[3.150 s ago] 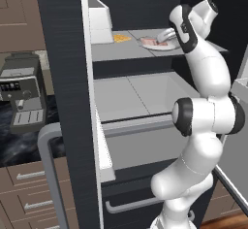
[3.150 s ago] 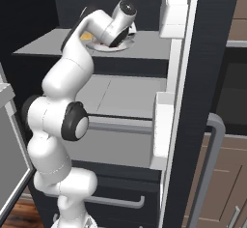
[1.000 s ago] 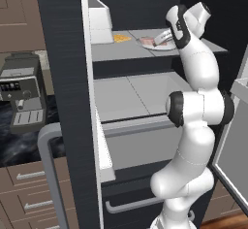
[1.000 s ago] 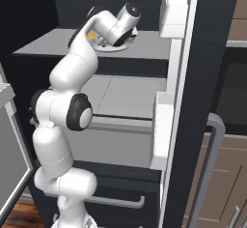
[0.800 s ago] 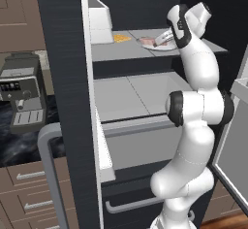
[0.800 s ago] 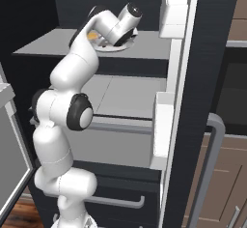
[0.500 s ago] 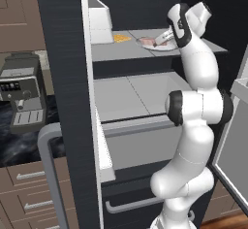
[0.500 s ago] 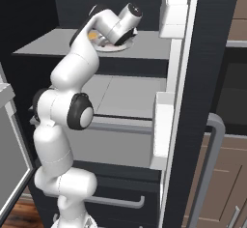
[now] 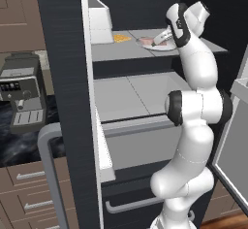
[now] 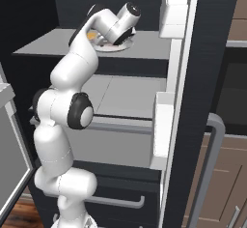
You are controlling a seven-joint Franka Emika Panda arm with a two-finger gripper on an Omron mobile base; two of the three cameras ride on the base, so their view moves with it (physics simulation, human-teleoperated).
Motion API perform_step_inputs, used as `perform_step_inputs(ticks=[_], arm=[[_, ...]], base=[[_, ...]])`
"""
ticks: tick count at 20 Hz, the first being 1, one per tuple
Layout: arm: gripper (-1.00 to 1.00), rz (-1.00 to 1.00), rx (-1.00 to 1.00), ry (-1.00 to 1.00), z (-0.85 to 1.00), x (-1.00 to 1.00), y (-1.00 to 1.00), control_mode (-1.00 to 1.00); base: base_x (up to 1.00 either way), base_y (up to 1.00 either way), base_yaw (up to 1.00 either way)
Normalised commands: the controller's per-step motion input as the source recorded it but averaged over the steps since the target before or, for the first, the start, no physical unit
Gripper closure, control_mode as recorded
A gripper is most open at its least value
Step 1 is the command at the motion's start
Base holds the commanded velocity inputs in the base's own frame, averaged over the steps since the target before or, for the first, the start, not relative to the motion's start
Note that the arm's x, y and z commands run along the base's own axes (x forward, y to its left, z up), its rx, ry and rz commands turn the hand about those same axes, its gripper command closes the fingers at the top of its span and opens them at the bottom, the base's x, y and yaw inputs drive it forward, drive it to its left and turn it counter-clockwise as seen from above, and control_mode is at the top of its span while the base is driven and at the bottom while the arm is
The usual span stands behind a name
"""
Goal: Retrieve the steak from the fridge and place it on the saucepan with marinade on the stove.
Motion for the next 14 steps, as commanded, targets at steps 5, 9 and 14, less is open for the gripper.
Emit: perform_step_inputs(ticks=[5, 9, 14], arm=[[-1.0, 0.0, 0.0, 0.0, 0.0, 0.0, 0.0, -1.0], [-1.0, 0.0, 0.0, 0.0, 0.0, 0.0, 0.0, -1.0], [1.0, 0.0, 0.0, 0.0, 0.0, 0.0, 0.0, -1.0]], base=[[0.0, 0.0, 0.0], [0.0, 0.0, 0.0], [0.0, 0.0, 0.0]])
